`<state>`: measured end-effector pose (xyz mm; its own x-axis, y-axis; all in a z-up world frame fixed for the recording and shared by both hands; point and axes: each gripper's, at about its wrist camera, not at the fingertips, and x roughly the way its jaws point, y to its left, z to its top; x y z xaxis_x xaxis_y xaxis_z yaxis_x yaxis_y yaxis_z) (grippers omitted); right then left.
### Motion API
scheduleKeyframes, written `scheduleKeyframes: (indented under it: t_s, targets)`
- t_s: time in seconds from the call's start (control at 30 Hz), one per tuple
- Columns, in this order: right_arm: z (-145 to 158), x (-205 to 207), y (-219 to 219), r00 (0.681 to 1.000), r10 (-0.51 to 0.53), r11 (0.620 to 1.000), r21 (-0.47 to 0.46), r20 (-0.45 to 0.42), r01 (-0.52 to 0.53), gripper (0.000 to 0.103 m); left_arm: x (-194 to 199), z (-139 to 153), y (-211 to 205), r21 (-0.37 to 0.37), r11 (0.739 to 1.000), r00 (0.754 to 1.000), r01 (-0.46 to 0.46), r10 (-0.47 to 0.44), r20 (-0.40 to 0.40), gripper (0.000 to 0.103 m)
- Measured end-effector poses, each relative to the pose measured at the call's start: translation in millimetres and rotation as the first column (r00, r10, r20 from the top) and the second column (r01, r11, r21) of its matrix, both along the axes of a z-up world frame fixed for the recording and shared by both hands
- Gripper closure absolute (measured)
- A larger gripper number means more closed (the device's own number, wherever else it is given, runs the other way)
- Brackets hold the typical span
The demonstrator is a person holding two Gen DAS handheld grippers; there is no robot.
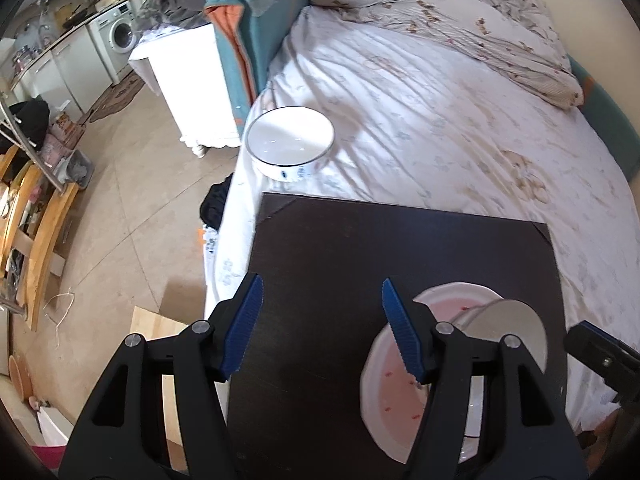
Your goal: Organize plates and bowls
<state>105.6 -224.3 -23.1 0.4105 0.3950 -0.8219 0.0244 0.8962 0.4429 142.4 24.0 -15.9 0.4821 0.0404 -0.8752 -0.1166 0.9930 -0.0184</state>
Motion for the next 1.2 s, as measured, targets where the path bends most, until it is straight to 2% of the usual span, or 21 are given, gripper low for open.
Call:
scheduleKeyframes:
  t_s: [0.27,0.4,0.57,0.7,0.77,0.87,0.93,1.03,1.17,1.2]
  targets:
    - [6,18,6,0.999,0.016,0.999,0.035,0.030,-0.017,0.017,28,-11,45,0.017,0.995,0.995,-0.095,0.095,-0.022,0.044]
    - [4,34,17,0.999,0.046,0.998,0.034,-0.006,-0.046,0.017,43,-21,64,0.041,0.991,0.991,-0.129,0.130,-0.040,0.044]
    - [-3,67,39,0.998,0.047,0.997,0.057,-0.052,-0.044,0.017,61,-28,90,-0.008,0.983,0.981,-0.184,0.183,-0.071,0.044]
    - [-14,102,60,0.993,0.037,0.996,0.091,-0.116,-0.027,0.017,71,-29,106,0.006,0.978,0.975,-0.209,0.209,-0.076,0.044]
    - [-19,121,74,0.989,0.046,0.995,0.094,-0.141,-0.033,0.017,75,-31,116,-0.025,0.972,0.968,-0.235,0.231,-0.099,0.044]
    - [-27,150,102,0.983,0.070,0.995,0.084,-0.167,-0.057,0.018,77,-36,132,-0.111,0.953,0.953,-0.282,0.264,-0.152,0.044]
    - [-32,167,122,0.982,0.072,0.995,0.074,-0.176,-0.060,0.024,76,-42,139,-0.173,0.931,0.939,-0.322,0.291,-0.183,0.044]
    - [-49,195,153,0.977,0.085,0.993,0.094,-0.196,-0.068,0.029,79,-50,137,-0.187,0.928,0.933,-0.323,0.279,-0.227,0.044]
    - [-96,235,192,0.952,0.071,0.995,0.093,-0.298,-0.045,0.057,80,-50,138,-0.197,0.920,0.927,-0.339,0.291,-0.238,0.044]
    - [-104,240,197,0.948,0.062,0.995,0.092,-0.311,-0.035,0.059,80,-49,140,-0.204,0.918,0.927,-0.341,0.292,-0.235,0.044]
